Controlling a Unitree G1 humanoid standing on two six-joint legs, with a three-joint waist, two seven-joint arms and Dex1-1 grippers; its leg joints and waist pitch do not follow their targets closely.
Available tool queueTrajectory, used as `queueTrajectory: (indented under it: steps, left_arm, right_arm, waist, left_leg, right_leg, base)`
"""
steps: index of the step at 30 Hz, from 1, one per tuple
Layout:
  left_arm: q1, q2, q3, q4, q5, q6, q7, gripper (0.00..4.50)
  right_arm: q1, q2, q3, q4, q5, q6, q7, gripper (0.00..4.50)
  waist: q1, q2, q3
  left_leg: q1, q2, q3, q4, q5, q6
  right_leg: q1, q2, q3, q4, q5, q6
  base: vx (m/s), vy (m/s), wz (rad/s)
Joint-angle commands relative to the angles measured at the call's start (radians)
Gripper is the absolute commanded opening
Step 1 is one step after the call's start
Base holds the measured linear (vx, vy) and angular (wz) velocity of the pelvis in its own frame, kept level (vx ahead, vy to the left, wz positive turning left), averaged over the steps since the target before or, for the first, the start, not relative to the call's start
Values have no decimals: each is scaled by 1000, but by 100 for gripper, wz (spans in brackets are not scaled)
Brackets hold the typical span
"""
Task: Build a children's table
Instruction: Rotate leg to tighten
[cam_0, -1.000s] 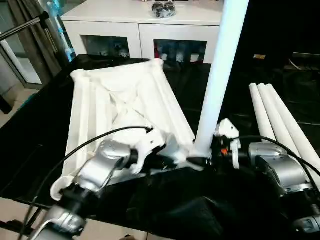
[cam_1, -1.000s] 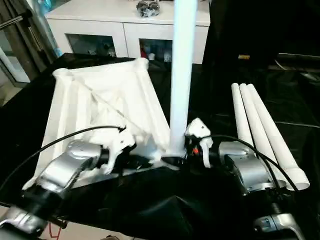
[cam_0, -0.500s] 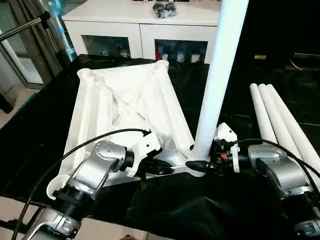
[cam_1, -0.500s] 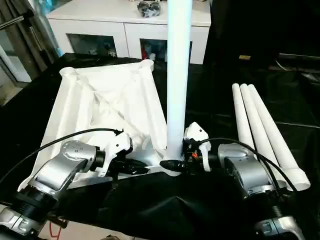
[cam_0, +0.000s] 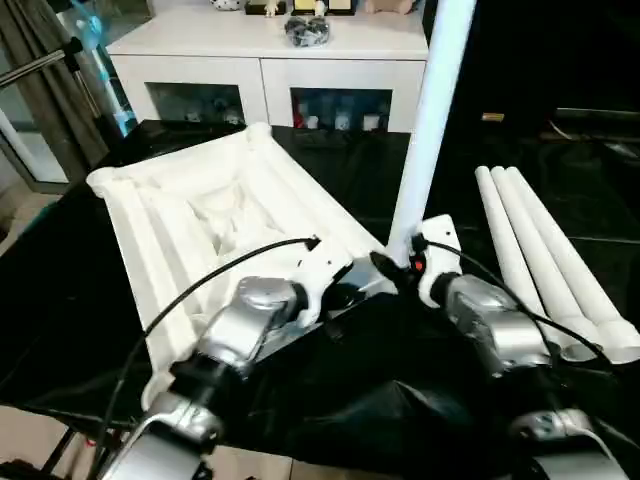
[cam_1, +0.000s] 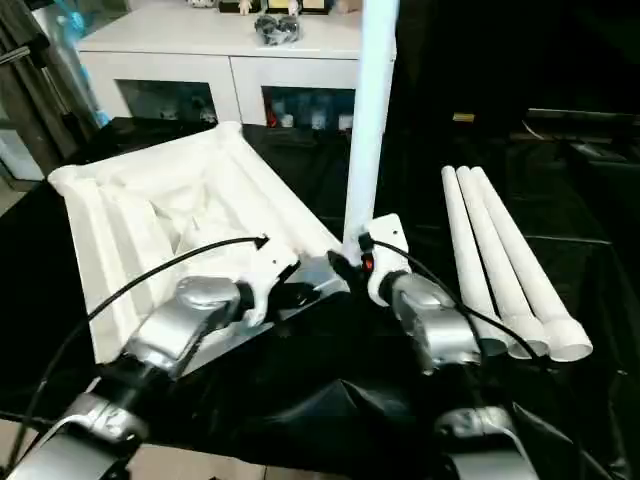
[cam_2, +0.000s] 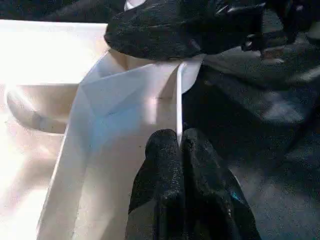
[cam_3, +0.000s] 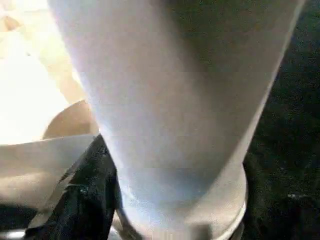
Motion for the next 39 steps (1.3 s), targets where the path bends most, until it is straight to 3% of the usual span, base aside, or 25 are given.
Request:
queueTrajectory:
  steps: [1,3,6,9,11,13,17,20,23,24,25,28,29,30,31,36,39]
  left_arm:
    - [-45,-48,-15,-25,-21,-37,-3,0]
    - [-44,-46,-21,-32,-21,-43,-19,0]
    - [-33,-26,-31,-55,-32,-55,-71,0]
    - [-10,14,-51,-94,-49,-64,-146,0]
    - [1,33,-57,-112,-56,-65,-179,0]
    - [15,58,-63,-135,-67,-59,-223,0]
    - [41,109,-78,-176,-82,-56,-309,0]
    - [68,166,-102,-216,-96,-46,-396,0]
    - [80,196,-115,-243,-107,-27,-446,0]
    - [81,198,-116,-245,-107,-26,-449,0]
    - [85,210,-121,-256,-110,-16,-469,0]
    - [90,219,-121,-267,-115,-9,-477,0]
    - [91,221,-120,-271,-116,-6,-481,0]
    - [91,221,-120,-272,-117,-5,-483,0]
    - [92,222,-120,-274,-117,-3,-485,0]
    - [91,219,-116,-274,-118,2,-475,0]
    - [78,188,-100,-236,-101,-3,-416,0]
  right_arm:
    - [20,63,73,69,-15,1,28,276]
    - [10,66,61,69,2,1,49,345]
    - [-1,45,57,49,24,9,118,367]
    - [6,-8,88,-5,39,29,234,394]
    - [17,-39,107,-40,47,30,305,400]
    - [34,-81,130,-83,55,24,388,400]
    - [73,-163,160,-170,74,13,536,400]
    - [114,-244,180,-249,104,34,678,400]
    - [131,-278,193,-285,119,47,730,400]
    - [131,-278,193,-286,119,47,731,400]
    - [134,-283,194,-292,124,53,741,376]
    - [146,-291,206,-316,127,70,761,362]
    - [152,-291,211,-327,129,75,764,362]
    - [155,-290,214,-332,131,78,764,335]
    - [160,-290,216,-340,132,85,767,335]
    - [171,-275,222,-343,129,91,751,298]
    - [171,-229,217,-299,79,76,638,280]
  waist:
    - [-1,-11,-44]
    - [-1,-12,-46]
    - [2,-12,-49]
    - [3,-13,-52]
    - [6,-10,-56]
    - [10,-8,-62]
    - [16,-8,-64]
    - [31,-9,-64]
    - [38,-6,-60]
    - [37,-7,-56]
    - [36,-7,-56]
    - [34,-8,-54]
    - [35,-7,-55]
    - [36,-8,-55]
    - [34,-8,-56]
    - [34,-5,-59]
    - [31,-6,-58]
  left_leg:
    - [5,58,-31,-77,-244,47]
    - [1,58,-30,-76,-229,58]
    - [-1,59,-29,-74,-202,73]
    - [-6,60,-28,-71,-171,95]
    - [-7,64,-29,-69,-129,112]
    - [-9,66,-28,-62,-73,144]
    - [-9,68,-27,-57,-51,174]
    - [-12,71,-25,-53,-36,197]
    - [-7,73,-23,-57,-75,181]
    - [-5,73,-24,-62,-114,155]
    - [-4,73,-24,-63,-125,145]
    - [-2,71,-24,-65,-142,118]
    - [-1,71,-24,-65,-143,116]
    - [0,70,-23,-64,-140,115]
    - [-6,68,-25,-64,-125,116]
    - [-9,67,-26,-61,-100,126]
    - [-8,67,-27,-62,-103,122]
  right_leg:
    - [30,-100,62,-110,-360,-147]
    - [35,-101,63,-105,-323,-159]
    - [37,-102,64,-100,-282,-172]
    - [43,-101,64,-93,-224,-183]
    - [42,-100,64,-84,-147,-200]
    - [43,-99,63,-67,-10,-233]
    - [43,-97,61,-58,53,-250]
    - [42,-97,60,-53,68,-249]
    - [36,-97,61,-64,-8,-242]
    - [35,-96,61,-69,-74,-237]
    - [35,-96,62,-71,-90,-235]
    - [35,-96,64,-76,-127,-225]
    - [34,-96,64,-76,-128,-224]
    - [34,-95,65,-77,-124,-224]
    - [38,-96,63,-74,-115,-222]
    - [40,-97,62,-70,-81,-220]
    - [38,-96,61,-71,-82,-221]
  base:
    - [0,0,0]
    - [0,0,0]
    - [0,0,0]
    - [0,0,0]
    - [0,0,0]
    - [0,0,0]
    - [0,0,0]
    - [0,0,0]
    - [0,0,0]
    - [0,0,0]
    - [0,0,0]
    - [0,0,0]
    - [0,0,0]
    - [0,0,0]
    - [0,0,0]
    - [0,0,0]
    - [0,0,0]
